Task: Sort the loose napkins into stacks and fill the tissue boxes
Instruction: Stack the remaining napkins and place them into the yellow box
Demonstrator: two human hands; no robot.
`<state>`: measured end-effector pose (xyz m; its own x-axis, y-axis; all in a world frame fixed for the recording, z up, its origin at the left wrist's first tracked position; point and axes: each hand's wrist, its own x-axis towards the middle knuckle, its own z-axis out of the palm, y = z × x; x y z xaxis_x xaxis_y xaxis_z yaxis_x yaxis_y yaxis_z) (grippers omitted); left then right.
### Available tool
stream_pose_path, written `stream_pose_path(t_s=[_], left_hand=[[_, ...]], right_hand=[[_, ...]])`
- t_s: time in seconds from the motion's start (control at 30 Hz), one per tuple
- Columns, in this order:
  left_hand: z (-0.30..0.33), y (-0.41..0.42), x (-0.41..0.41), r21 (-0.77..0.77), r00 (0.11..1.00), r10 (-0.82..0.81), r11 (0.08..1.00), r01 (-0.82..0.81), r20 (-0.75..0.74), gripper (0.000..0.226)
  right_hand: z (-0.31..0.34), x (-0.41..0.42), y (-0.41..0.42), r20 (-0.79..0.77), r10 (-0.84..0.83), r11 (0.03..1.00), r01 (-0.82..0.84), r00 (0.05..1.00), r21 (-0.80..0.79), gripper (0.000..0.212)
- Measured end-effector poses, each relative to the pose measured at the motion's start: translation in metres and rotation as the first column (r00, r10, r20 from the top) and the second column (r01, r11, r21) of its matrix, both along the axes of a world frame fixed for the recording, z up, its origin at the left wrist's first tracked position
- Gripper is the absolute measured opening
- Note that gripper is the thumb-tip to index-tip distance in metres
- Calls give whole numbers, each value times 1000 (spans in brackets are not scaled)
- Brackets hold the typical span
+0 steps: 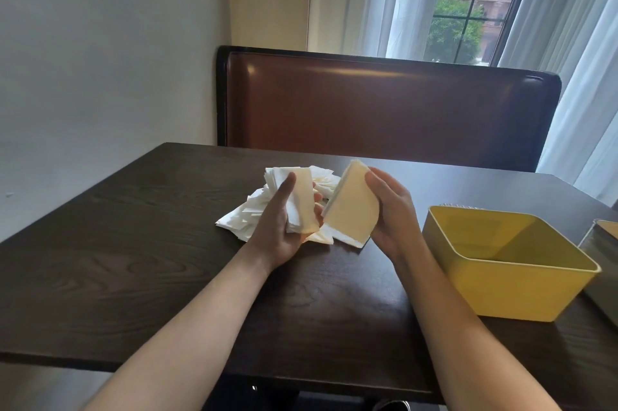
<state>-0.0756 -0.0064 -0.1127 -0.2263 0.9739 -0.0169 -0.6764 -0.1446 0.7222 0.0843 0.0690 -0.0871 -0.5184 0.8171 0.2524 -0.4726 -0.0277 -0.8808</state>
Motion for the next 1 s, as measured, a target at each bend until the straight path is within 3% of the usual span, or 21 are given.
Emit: stream_pose_path(t_s=[0.1, 0.23, 0.37, 0.47, 0.57, 0.63, 0.67, 0.73, 0.8, 0.87, 1.0], left_hand=[[-3, 1, -1, -33, 998, -69, 997, 68, -6, 53], [-4, -4, 8, 19, 947, -290, 955, 295, -141, 75], [-6, -5, 10, -77, 920, -354, 935, 346, -167, 83], [-6, -6, 12, -124, 898, -388, 921, 369, -206, 68], [-4, -4, 12, -125, 929, -315, 947, 295, -195, 52], [-2, -2, 9, -64, 962, -253, 967, 247, -106, 45], [0, -1, 7, -32, 973, -222, 975, 220, -64, 42], [1, 0, 4, -1, 987, -159, 987, 159, 1, 37], [0, 0, 3, 1, 993, -115, 993, 115, 21, 35], [0, -1, 3, -12, 995, -94, 995, 95, 14, 36], [-1, -1, 3, -61, 998, -59, 996, 59, 11, 36]], right_hand=[[7, 0, -10, -42, 63, 998, -63, 997, 3, 14], [1, -9, -10, 194, -212, 952, 157, 958, 264, 13], [-7, -14, -7, 240, -309, 906, 208, 920, 369, 15], [-9, -15, -5, 282, -320, 907, 205, 905, 368, 15], [-13, -16, 3, 273, -414, 882, 307, 868, 358, 18], [-20, -13, 15, 374, -532, 832, 384, 760, 401, 24], [-26, -13, 22, 488, -588, 799, 365, 645, 478, 28], [-40, -13, 33, 714, -629, 775, 180, 306, 606, 38], [-49, -16, 37, 776, -629, 777, 5, 52, 630, 49], [-50, -19, 40, 775, -631, 775, -27, 6, 631, 53], [-49, -20, 42, 785, -616, 787, 41, 61, 615, 42]])
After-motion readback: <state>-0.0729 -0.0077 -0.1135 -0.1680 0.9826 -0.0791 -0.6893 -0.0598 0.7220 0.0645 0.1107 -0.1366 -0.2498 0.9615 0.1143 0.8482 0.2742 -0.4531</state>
